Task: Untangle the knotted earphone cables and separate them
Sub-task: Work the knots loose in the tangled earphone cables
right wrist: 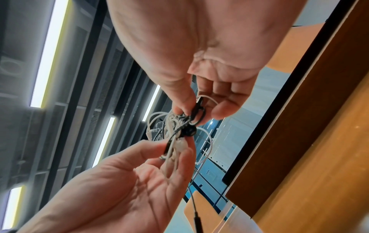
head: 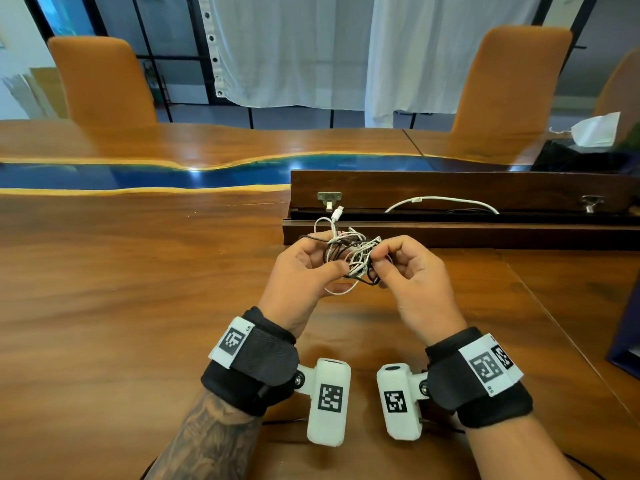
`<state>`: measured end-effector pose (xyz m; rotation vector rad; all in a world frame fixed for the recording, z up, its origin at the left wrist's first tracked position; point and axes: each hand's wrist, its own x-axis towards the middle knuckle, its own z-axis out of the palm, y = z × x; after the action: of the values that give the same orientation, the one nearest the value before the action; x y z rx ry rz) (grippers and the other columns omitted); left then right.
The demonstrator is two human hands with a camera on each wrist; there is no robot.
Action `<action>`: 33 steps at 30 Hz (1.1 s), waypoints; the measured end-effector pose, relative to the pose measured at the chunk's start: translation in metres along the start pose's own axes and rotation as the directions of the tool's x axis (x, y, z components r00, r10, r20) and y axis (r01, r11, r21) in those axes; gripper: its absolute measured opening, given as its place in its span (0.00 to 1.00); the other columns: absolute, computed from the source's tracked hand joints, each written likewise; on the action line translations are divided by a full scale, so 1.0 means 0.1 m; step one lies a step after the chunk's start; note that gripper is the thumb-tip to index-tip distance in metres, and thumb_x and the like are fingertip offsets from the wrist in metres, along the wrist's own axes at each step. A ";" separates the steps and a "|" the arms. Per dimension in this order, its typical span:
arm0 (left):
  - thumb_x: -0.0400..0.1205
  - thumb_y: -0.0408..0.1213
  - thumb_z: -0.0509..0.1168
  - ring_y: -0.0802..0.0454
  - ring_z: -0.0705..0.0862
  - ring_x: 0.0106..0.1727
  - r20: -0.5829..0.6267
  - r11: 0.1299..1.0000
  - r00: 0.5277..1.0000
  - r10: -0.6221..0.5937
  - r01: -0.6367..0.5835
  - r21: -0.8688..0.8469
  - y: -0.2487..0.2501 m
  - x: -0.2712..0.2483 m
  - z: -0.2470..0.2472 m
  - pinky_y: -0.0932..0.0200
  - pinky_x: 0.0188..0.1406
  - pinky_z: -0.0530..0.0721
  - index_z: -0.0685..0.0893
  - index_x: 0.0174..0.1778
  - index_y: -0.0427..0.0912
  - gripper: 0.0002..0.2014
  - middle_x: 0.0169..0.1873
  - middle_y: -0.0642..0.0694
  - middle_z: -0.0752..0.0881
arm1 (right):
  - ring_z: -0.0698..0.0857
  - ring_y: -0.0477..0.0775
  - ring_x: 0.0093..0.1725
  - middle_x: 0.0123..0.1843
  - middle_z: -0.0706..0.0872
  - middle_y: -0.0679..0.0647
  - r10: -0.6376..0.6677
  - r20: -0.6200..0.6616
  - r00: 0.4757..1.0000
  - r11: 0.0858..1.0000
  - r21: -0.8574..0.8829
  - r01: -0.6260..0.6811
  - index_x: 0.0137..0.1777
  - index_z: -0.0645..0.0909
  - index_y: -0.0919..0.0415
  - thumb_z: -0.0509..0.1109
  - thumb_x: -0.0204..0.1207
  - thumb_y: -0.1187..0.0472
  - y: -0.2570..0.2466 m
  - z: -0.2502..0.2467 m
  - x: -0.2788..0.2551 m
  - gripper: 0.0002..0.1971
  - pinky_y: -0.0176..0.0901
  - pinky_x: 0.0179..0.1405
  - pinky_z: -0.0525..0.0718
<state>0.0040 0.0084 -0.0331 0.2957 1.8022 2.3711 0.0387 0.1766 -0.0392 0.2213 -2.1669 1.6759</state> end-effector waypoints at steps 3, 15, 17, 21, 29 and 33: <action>0.78 0.15 0.68 0.47 0.91 0.49 -0.017 1.000 1.000 0.006 -0.007 -0.030 0.00 0.01 0.00 0.52 0.44 0.90 0.82 0.63 0.36 0.20 0.49 0.41 0.92 | 0.88 0.44 0.46 0.45 0.89 0.45 0.001 0.001 1.000 1.000 0.010 -0.001 0.49 0.83 0.49 0.69 0.83 0.72 0.00 0.00 0.00 0.14 0.35 0.42 0.85; 0.82 0.23 0.67 0.48 0.89 0.45 0.029 0.999 0.999 -0.045 0.044 0.031 0.04 -0.02 0.03 0.50 0.43 0.90 0.87 0.51 0.38 0.08 0.43 0.44 0.91 | 0.87 0.43 0.50 0.48 0.90 0.44 0.028 0.024 0.999 1.000 0.012 -0.028 0.54 0.87 0.49 0.70 0.84 0.60 -0.05 0.02 -0.02 0.06 0.33 0.45 0.84; 0.82 0.23 0.68 0.50 0.90 0.43 0.021 0.999 0.999 -0.027 0.027 0.025 0.04 -0.03 0.04 0.53 0.42 0.90 0.87 0.52 0.37 0.07 0.41 0.46 0.91 | 0.86 0.46 0.53 0.50 0.87 0.43 0.002 0.004 1.000 0.998 -0.070 -0.001 0.51 0.87 0.43 0.73 0.81 0.53 -0.04 0.00 -0.01 0.03 0.41 0.50 0.85; 0.81 0.22 0.70 0.49 0.91 0.45 -0.041 0.999 0.999 0.001 0.002 0.053 0.03 -0.04 0.05 0.50 0.45 0.91 0.86 0.57 0.35 0.10 0.46 0.43 0.93 | 0.87 0.47 0.47 0.46 0.87 0.46 -0.035 -0.029 0.999 0.995 -0.098 0.032 0.49 0.82 0.47 0.77 0.79 0.56 -0.03 0.00 -0.01 0.06 0.42 0.46 0.86; 0.80 0.24 0.72 0.52 0.91 0.42 -0.057 0.988 0.998 0.035 -0.026 0.151 0.02 -0.06 0.08 0.60 0.37 0.89 0.88 0.56 0.38 0.11 0.46 0.42 0.94 | 0.90 0.42 0.48 0.46 0.92 0.47 0.018 0.083 0.996 0.986 -0.167 -0.004 0.53 0.82 0.48 0.72 0.82 0.65 -0.04 -0.02 -0.03 0.09 0.38 0.48 0.88; 0.81 0.24 0.70 0.48 0.91 0.46 -0.017 0.982 0.998 0.056 -0.052 0.180 0.03 -0.09 0.09 0.56 0.43 0.90 0.89 0.59 0.37 0.11 0.48 0.43 0.94 | 0.90 0.43 0.52 0.50 0.92 0.45 0.041 0.096 0.995 0.987 -0.158 -0.026 0.60 0.84 0.47 0.76 0.80 0.60 -0.04 -0.01 -0.03 0.12 0.41 0.52 0.89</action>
<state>0.0148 0.0138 -0.0283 0.3448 2.0480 2.2570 0.0435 0.1761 -0.0362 0.2292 -2.3752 1.5320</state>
